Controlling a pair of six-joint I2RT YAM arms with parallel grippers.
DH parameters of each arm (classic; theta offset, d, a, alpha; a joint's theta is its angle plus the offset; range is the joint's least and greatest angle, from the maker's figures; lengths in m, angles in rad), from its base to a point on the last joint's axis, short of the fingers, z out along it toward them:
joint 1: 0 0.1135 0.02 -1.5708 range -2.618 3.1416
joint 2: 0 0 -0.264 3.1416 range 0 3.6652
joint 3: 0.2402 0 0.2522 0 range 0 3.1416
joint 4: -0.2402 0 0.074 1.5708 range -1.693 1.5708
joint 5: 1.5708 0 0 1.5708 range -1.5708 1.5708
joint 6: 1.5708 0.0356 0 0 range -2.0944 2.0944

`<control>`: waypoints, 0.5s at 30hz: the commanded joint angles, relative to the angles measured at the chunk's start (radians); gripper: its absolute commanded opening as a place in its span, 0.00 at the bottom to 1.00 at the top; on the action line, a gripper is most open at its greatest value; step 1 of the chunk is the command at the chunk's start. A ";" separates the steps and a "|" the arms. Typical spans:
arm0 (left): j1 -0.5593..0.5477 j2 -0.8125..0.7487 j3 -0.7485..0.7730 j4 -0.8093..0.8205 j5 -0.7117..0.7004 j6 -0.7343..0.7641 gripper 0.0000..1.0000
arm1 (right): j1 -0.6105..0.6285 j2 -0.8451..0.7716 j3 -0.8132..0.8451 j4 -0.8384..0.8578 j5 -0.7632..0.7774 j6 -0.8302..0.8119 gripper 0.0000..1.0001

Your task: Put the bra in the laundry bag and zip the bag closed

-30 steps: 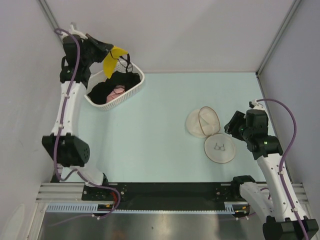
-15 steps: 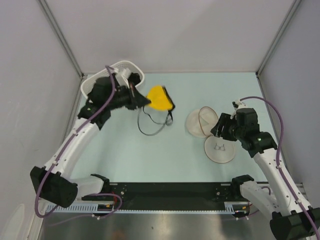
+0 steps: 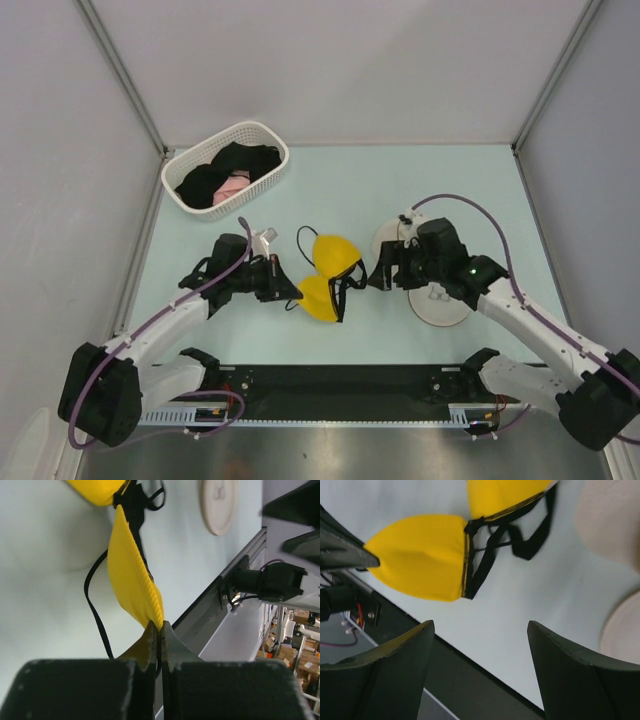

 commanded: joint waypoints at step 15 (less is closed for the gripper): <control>0.018 -0.011 0.112 -0.307 -0.363 -0.027 0.46 | 0.155 0.339 0.132 0.198 0.007 0.040 0.84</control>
